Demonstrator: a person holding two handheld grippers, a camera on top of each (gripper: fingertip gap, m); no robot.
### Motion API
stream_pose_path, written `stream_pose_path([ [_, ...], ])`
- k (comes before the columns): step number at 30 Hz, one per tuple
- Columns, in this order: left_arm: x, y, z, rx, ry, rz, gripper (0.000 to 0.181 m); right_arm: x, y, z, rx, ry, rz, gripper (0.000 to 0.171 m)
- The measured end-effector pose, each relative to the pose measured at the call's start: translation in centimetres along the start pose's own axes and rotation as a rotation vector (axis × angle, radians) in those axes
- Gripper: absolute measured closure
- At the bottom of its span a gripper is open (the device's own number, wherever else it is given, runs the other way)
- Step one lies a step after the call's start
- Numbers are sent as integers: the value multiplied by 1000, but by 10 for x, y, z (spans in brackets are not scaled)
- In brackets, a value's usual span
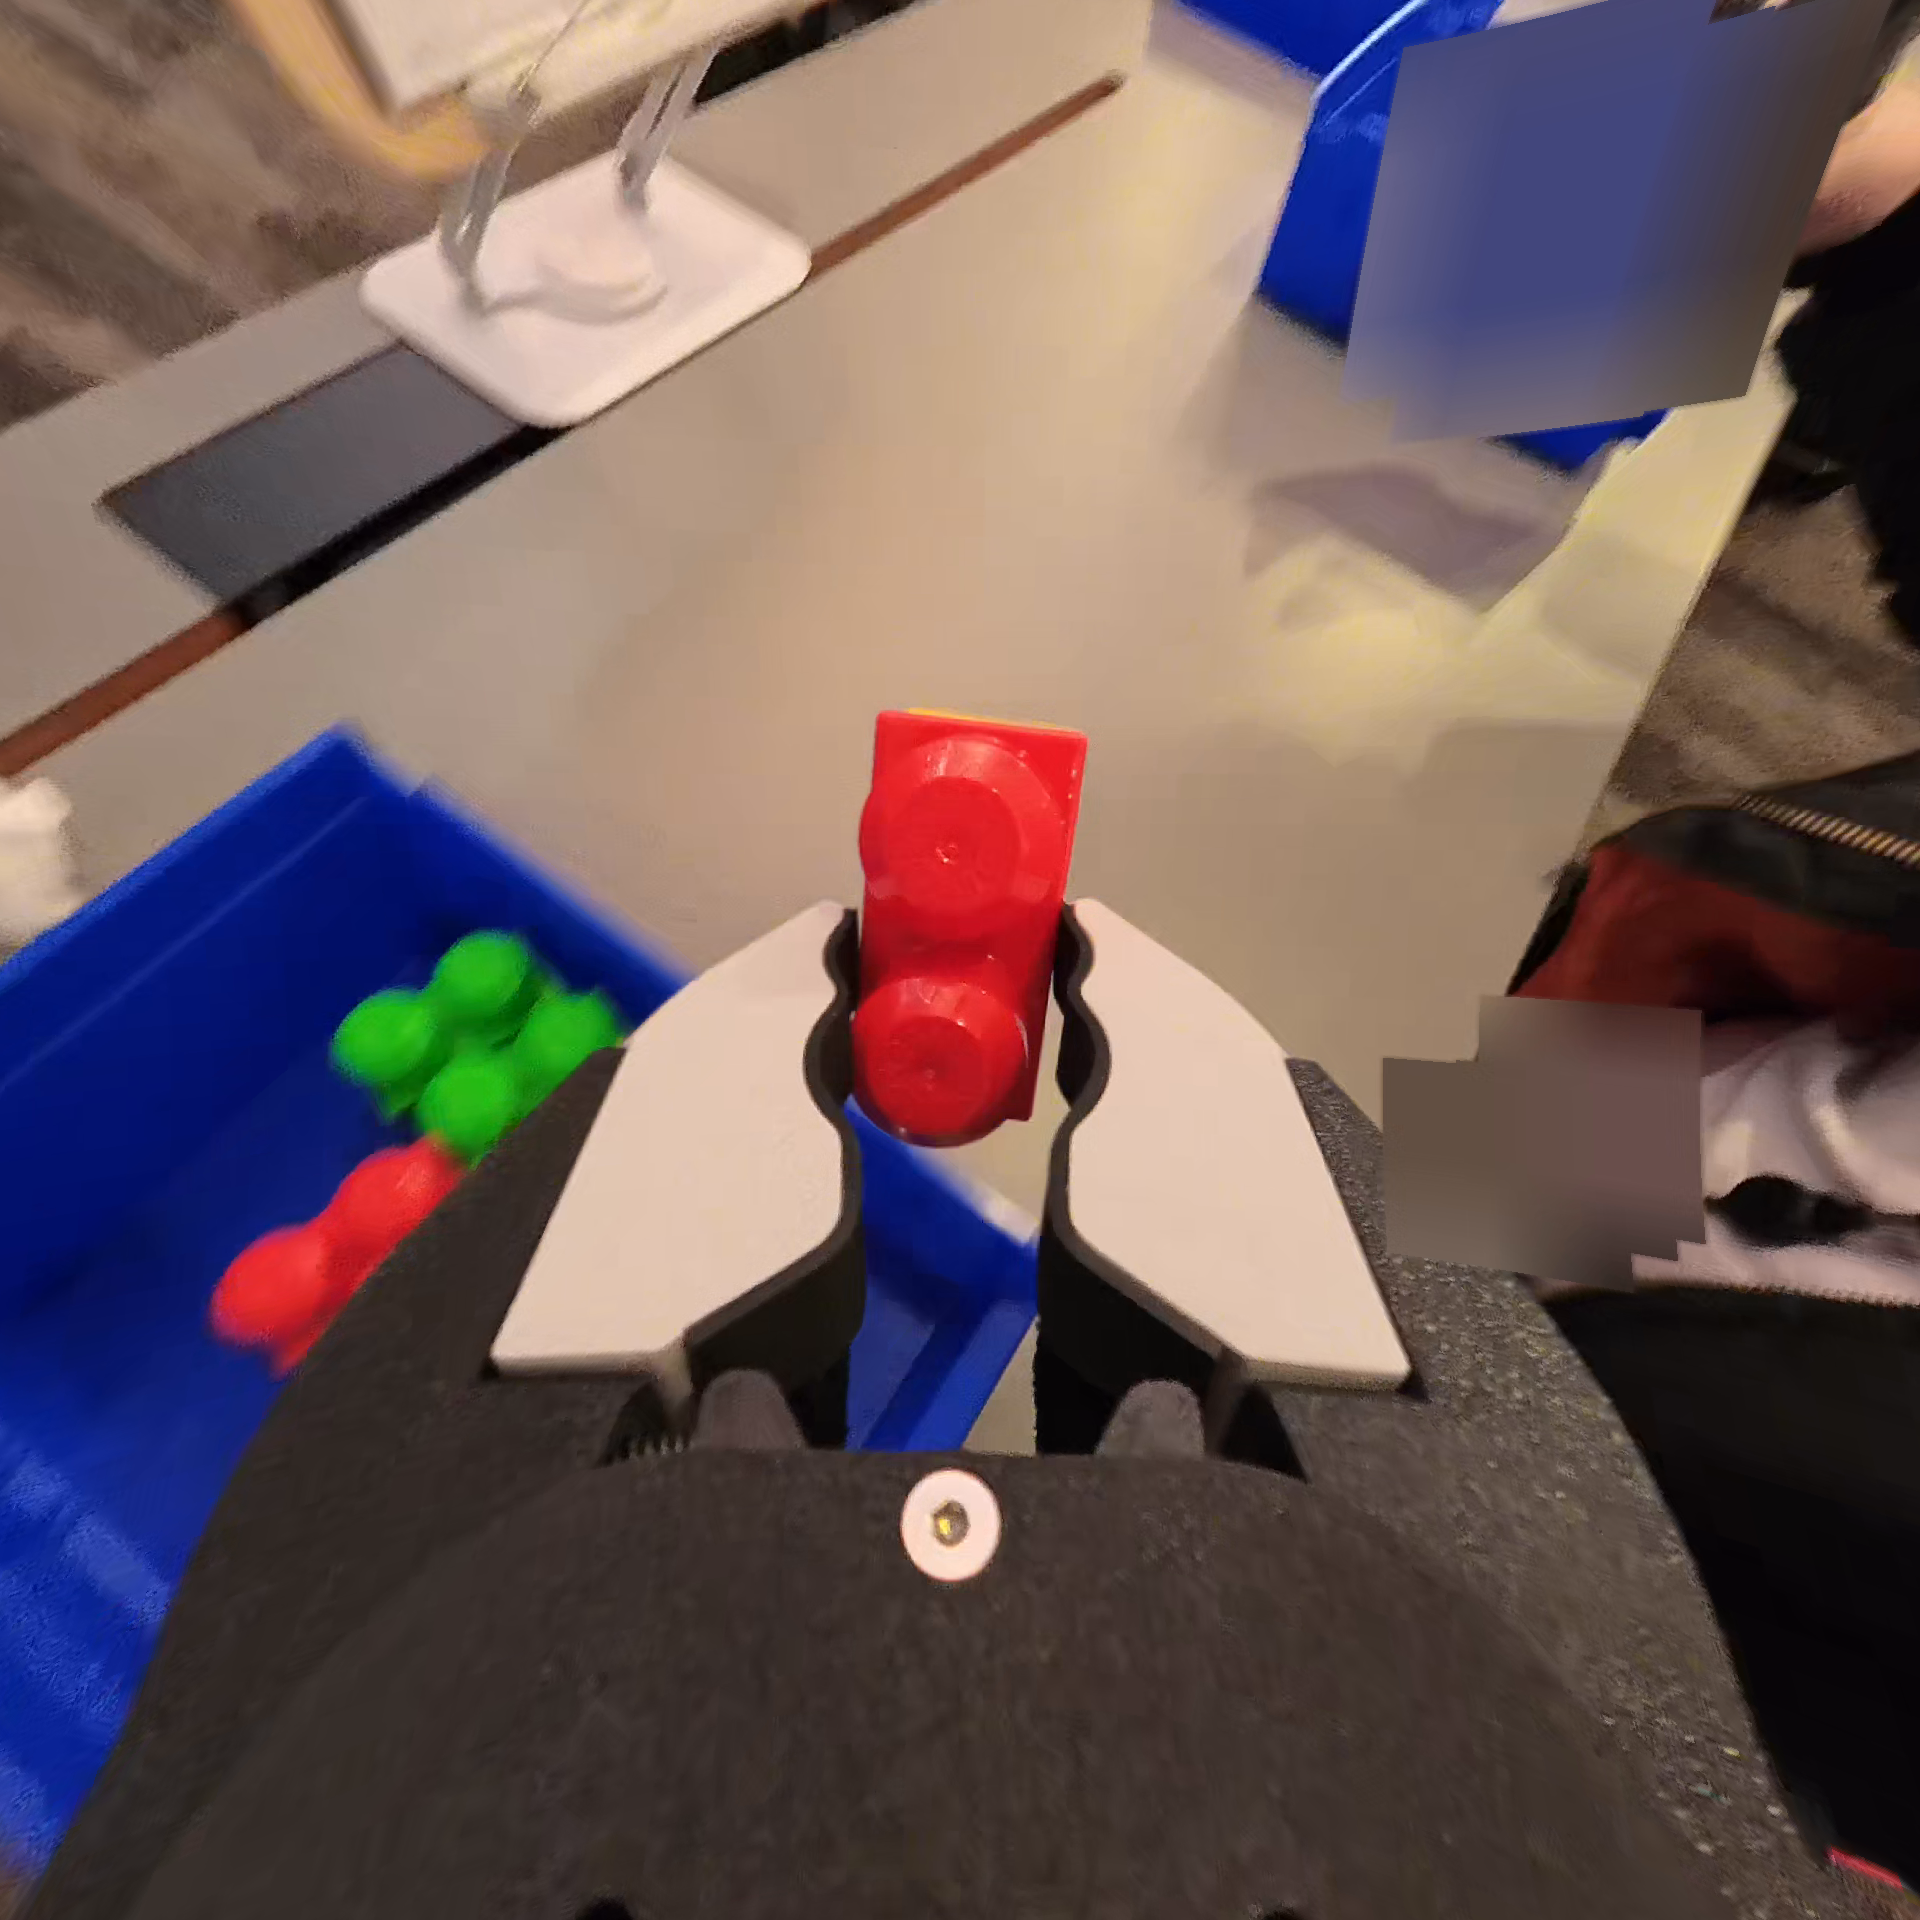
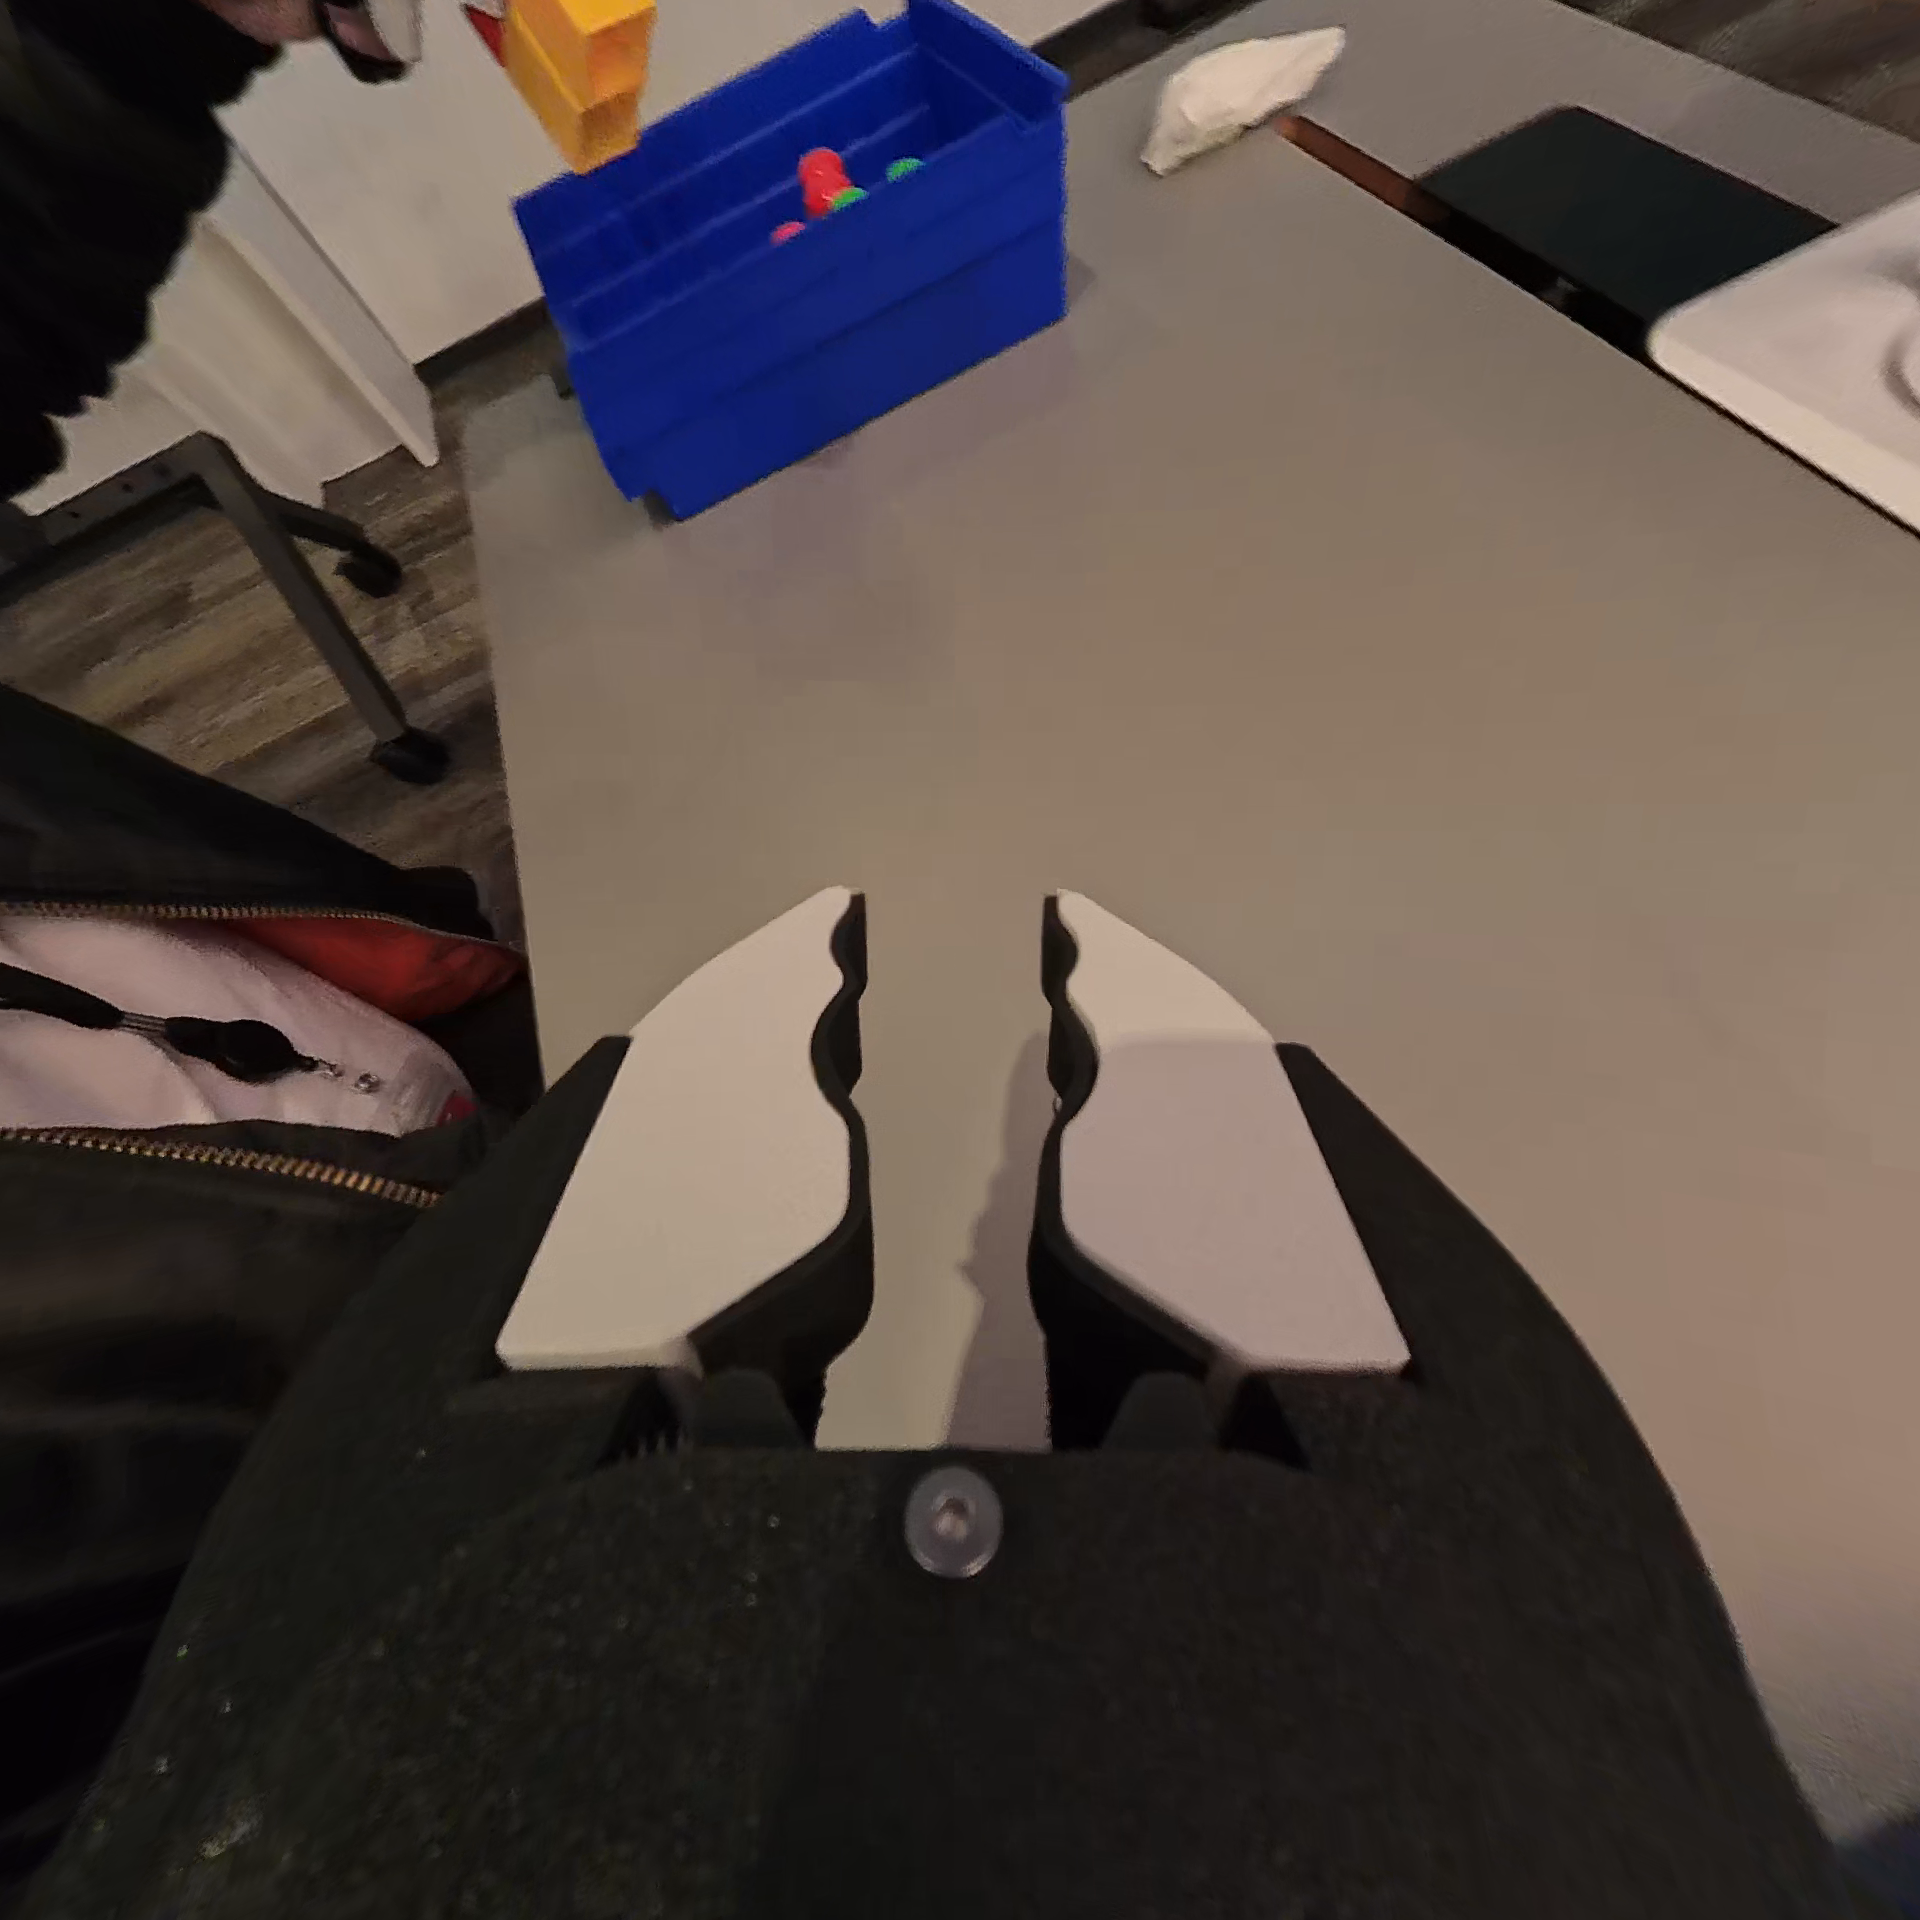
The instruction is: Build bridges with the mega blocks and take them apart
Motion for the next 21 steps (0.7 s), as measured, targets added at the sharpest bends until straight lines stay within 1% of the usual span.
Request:
stream_pose_path([
  [4, 53, -55, 57, -157, -82, 102, 145, 27, -12, -21, 65, 80, 26, 129],
  [7, 89, -105, 98, -264, -115, 172, 145, 44, -11, -37, 78, 148, 35, 120],
  [9, 108, -139, 121, -352, -139, 187, 145, 51, -5, -45, 46, 196, 16, 115],
  [12, 129, -184, 152, -449, -161, 182, 145, 51, 11, -45, -20, 243, -11, 113],
  [14, 142, -209, 171, -491, -178, 170, 145, 47, 23, -43, -4, 232, -20, 114],
  [17, 159, -236, 195, -547, -201, 149, 145, 37, 38, -39, 10, 221, -41, 116],
  [18, 164, -243, 202, -560, -207, 145, 145, 33, 42, -38, 19, 218, -57, 120],
  [19, 169, -248, 208, -580, -209, 143, 145, 30, 45, -36, 13, 216, -79, 130],
  [20, 173, -253, 212, -572, -216, 135, 145, 26, 50, -34, 14, 220, -88, 135],
  [21, 176, -256, 216, -575, -228, 132, 145, 23, 55, -33, 15, 224, -86, 135],
])
Point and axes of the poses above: each gripper's, where its closed fingertips meet, y back along the fingers, x out of its top, z = x × y across the jaws, the point moved 9 cm from there along y, back along the fingers, and after that the axes turned 7 degrees about -z, right-handed, at the moved point
